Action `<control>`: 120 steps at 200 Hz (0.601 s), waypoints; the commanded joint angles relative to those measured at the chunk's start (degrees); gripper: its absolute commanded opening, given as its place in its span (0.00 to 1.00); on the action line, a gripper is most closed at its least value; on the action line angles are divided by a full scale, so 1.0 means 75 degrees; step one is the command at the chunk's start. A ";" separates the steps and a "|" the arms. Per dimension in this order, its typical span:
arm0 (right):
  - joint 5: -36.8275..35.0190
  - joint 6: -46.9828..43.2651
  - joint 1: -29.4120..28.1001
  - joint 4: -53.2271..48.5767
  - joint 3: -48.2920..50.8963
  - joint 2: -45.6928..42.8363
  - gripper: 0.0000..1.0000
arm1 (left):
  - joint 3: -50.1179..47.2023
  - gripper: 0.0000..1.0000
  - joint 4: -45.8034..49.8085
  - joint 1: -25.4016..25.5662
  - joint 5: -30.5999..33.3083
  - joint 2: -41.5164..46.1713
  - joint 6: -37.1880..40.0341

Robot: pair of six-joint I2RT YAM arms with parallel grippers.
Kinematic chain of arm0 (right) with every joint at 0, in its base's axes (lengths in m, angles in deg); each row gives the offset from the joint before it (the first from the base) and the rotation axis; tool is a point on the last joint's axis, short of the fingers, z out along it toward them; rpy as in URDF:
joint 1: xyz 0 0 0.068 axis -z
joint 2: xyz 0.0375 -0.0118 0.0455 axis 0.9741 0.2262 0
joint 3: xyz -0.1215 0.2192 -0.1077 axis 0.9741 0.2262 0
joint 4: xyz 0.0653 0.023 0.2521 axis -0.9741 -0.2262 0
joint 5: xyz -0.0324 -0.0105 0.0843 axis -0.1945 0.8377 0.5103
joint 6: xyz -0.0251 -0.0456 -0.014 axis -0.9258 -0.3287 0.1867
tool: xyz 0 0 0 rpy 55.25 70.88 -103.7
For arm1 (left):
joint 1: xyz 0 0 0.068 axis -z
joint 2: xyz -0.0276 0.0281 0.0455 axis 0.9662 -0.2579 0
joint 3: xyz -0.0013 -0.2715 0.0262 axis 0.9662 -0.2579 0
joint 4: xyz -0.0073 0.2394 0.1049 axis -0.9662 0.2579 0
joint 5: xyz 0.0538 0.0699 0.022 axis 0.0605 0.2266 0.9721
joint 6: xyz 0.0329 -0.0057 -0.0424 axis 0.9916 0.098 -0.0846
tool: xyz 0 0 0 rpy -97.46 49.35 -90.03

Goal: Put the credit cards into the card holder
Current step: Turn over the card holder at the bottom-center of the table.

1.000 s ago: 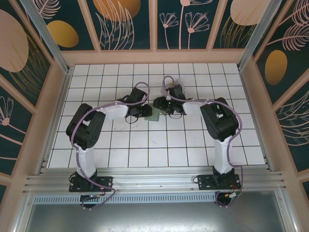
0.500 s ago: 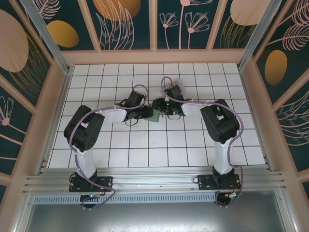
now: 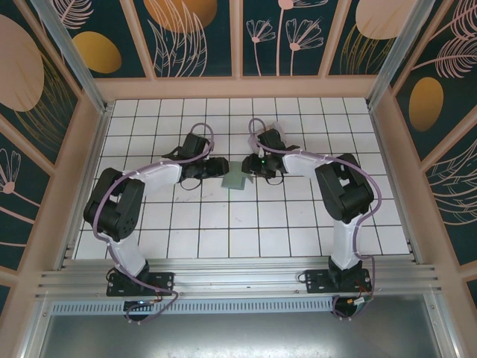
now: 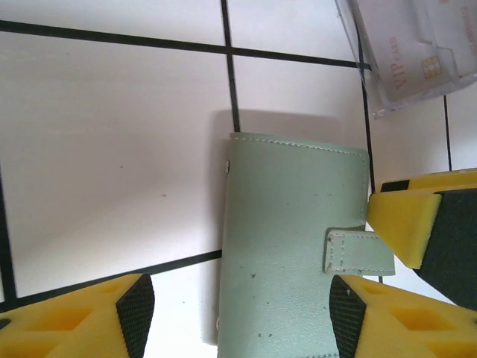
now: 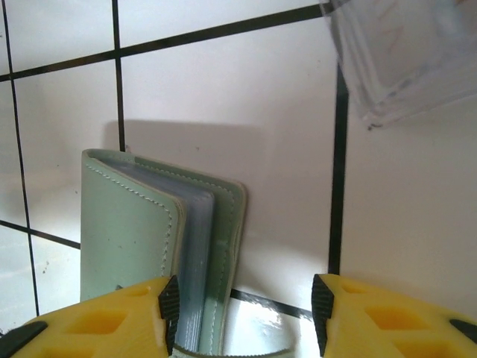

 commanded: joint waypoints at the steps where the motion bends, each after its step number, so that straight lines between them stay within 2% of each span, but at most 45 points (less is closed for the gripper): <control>1: 0.0589 -0.0239 -0.0087 0.0001 -0.0264 0.0345 0.49 | -0.0095 0.65 -0.0084 0.0002 -0.0772 -0.0258 0.0059; 17: 0.0916 -0.0203 -0.0070 0.0228 -0.0213 0.0475 0.46 | -0.0096 0.65 -0.0274 0.0004 -0.1006 -0.0451 -0.0035; 49: 0.1673 0.0015 -0.0048 0.1071 0.0072 0.0491 0.47 | -0.0011 0.63 -0.0553 0.0008 -0.1319 -0.0957 -0.0165; 79: 0.2452 0.0376 -0.0072 0.1795 0.0165 0.0692 0.47 | 0.0011 0.55 -0.0803 0.0010 -0.1624 -0.1217 -0.0325; 120: 0.2540 0.0494 -0.0122 0.1823 0.0157 0.0999 0.47 | -0.0012 0.43 -0.0844 0.0005 -0.1513 -0.1087 -0.0400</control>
